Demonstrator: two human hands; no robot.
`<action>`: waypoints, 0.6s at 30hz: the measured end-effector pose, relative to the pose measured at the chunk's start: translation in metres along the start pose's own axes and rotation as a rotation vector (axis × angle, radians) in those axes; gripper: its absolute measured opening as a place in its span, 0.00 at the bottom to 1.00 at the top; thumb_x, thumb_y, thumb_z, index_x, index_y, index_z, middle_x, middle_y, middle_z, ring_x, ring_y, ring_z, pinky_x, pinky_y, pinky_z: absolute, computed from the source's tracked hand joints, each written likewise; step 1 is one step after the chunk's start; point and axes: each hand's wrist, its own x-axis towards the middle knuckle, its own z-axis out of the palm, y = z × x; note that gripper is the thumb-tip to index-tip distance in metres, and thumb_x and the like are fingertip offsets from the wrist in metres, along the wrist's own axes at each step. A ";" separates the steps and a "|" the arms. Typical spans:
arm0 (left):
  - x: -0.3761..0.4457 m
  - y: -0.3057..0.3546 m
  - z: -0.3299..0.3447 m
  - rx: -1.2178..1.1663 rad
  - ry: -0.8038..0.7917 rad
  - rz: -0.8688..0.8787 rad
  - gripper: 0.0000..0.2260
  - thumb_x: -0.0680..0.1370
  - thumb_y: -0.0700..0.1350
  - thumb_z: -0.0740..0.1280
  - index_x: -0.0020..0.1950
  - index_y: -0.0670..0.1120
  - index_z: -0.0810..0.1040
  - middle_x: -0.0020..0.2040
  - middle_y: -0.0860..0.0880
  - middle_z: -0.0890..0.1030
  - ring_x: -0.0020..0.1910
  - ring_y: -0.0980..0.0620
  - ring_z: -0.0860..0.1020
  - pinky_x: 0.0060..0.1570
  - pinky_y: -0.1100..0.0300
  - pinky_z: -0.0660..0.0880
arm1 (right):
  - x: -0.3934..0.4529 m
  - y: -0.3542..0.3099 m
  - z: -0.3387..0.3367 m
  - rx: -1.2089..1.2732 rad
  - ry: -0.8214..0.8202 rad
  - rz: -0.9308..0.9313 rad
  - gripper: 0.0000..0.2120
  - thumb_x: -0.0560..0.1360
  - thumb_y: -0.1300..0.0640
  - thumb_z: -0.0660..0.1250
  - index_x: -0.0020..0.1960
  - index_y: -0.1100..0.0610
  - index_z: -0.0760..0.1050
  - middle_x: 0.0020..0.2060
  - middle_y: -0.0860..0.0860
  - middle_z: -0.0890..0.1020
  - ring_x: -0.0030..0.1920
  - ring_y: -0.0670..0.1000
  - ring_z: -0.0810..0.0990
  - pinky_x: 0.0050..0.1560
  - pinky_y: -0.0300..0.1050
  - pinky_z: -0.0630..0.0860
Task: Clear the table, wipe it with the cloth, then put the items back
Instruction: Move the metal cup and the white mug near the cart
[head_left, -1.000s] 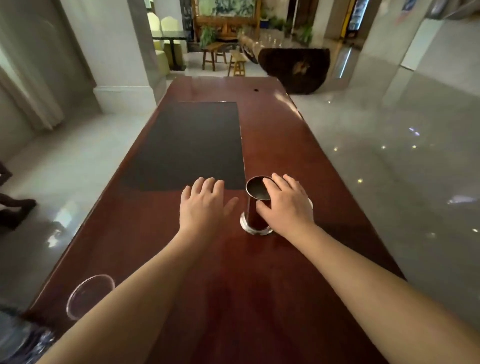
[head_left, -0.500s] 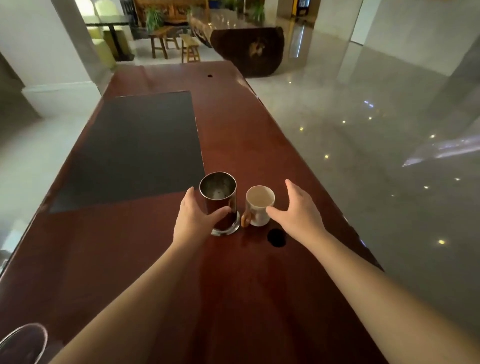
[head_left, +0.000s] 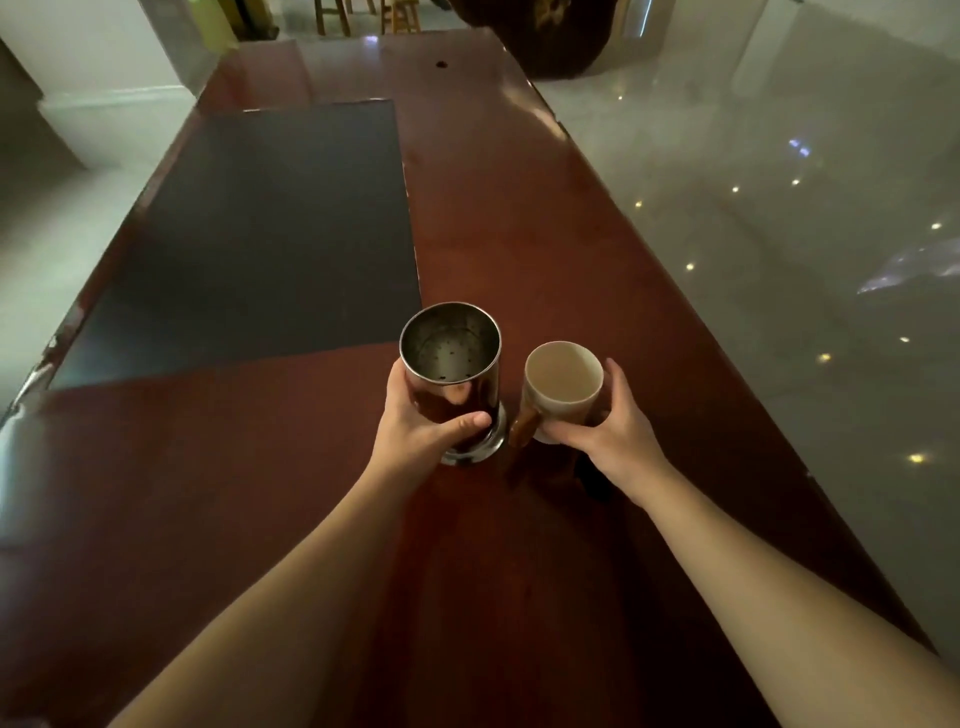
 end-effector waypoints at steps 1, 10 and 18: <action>0.002 -0.002 0.002 -0.010 0.011 -0.002 0.43 0.53 0.61 0.83 0.65 0.65 0.67 0.63 0.57 0.76 0.63 0.60 0.75 0.64 0.51 0.74 | 0.004 0.001 0.002 0.022 0.000 -0.019 0.62 0.51 0.37 0.81 0.77 0.42 0.52 0.69 0.40 0.71 0.68 0.43 0.70 0.67 0.39 0.68; 0.007 -0.002 0.010 0.051 0.088 0.021 0.38 0.55 0.62 0.82 0.58 0.75 0.66 0.58 0.68 0.76 0.59 0.65 0.75 0.58 0.57 0.75 | 0.013 -0.001 0.011 0.037 0.031 -0.134 0.51 0.51 0.33 0.80 0.69 0.43 0.64 0.57 0.39 0.78 0.58 0.38 0.76 0.54 0.36 0.73; -0.001 0.024 -0.018 0.061 0.172 0.049 0.38 0.54 0.64 0.81 0.59 0.74 0.66 0.57 0.68 0.76 0.58 0.67 0.75 0.54 0.61 0.75 | 0.003 -0.018 0.018 0.025 0.021 -0.170 0.45 0.51 0.30 0.79 0.64 0.37 0.66 0.54 0.35 0.78 0.55 0.36 0.76 0.51 0.37 0.72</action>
